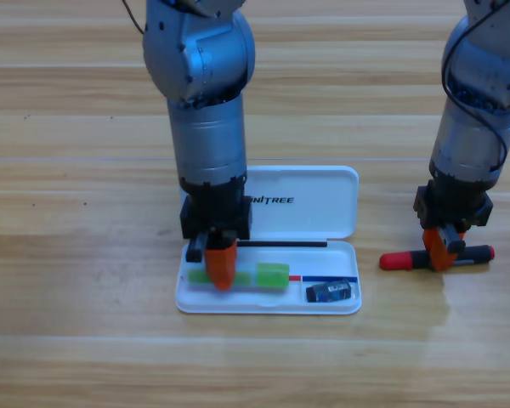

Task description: Clean up eraser and pencils

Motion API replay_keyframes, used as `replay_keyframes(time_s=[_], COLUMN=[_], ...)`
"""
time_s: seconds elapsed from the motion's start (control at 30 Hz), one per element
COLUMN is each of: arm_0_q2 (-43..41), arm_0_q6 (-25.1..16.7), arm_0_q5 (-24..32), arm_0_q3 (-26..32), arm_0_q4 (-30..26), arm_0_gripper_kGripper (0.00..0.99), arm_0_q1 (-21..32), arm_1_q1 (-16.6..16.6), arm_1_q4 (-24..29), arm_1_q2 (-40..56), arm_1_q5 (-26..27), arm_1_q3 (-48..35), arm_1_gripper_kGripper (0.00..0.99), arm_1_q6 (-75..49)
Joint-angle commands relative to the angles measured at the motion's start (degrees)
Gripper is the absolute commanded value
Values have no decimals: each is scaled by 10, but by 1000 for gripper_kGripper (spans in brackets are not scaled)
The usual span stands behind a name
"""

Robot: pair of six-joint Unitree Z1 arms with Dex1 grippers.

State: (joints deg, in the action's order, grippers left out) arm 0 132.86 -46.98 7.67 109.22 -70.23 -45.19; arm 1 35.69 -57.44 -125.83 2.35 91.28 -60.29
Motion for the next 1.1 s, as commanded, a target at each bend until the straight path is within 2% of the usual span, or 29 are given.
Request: replay_keyframes(time_s=[0.03, 0.1, 0.13, 0.2, 0.23, 0.27, 0.53, 0.7, 0.83, 0.93, 1.0, 1.1], arm_0_q2=[30, 30, 30, 30, 30, 30, 31, 28, 18, -20, -65, -139], arm_0_q6=[14, 15, 15, 19, 19, 20, 22, 22, 24, 29, 32, 28], arm_0_q5=[7, 7, 6, 6, 6, 6, 3, 2, 0, -12, -39, -69], arm_0_q3=[6, 7, 6, 6, 6, 6, 5, 5, 6, 5, 0, -13], arm_0_q4=[-6, -7, -8, -8, -9, -9, -12, -13, -20, -29, -32, -32], arm_0_gripper_kGripper=[0, 0, 170, 772, 956, 989, 990, 990, 990, 990, 990, 990], arm_0_q1=[-16, -16, -16, -16, -16, -16, -16, -16, -16, -16, -15, 9], arm_1_q1=[0, 3, 4, 8, 10, 13, 35, 70, 99, 120, 132, 143], arm_1_q4=[-14, -21, -22, -27, -28, -31, -44, -82, -86, -94, -98, -99], arm_1_q2=[30, 38, 44, 53, 58, 62, 97, 98, 75, 49, 30, 1], arm_1_q5=[4, 4, 4, 4, 4, 4, 5, 27, 32, 32, 32, 31], arm_1_q3=[-16, -17, -19, -21, -22, -22, -29, 9, 49, 83, 109, 147], arm_1_gripper_kGripper=[0, 0, 0, 0, 0, 0, 0, 0, 0, 0, 0, 0], arm_1_q6=[8, 10, 11, 17, 18, 19, 32, 60, 86, 103, 115, 125])
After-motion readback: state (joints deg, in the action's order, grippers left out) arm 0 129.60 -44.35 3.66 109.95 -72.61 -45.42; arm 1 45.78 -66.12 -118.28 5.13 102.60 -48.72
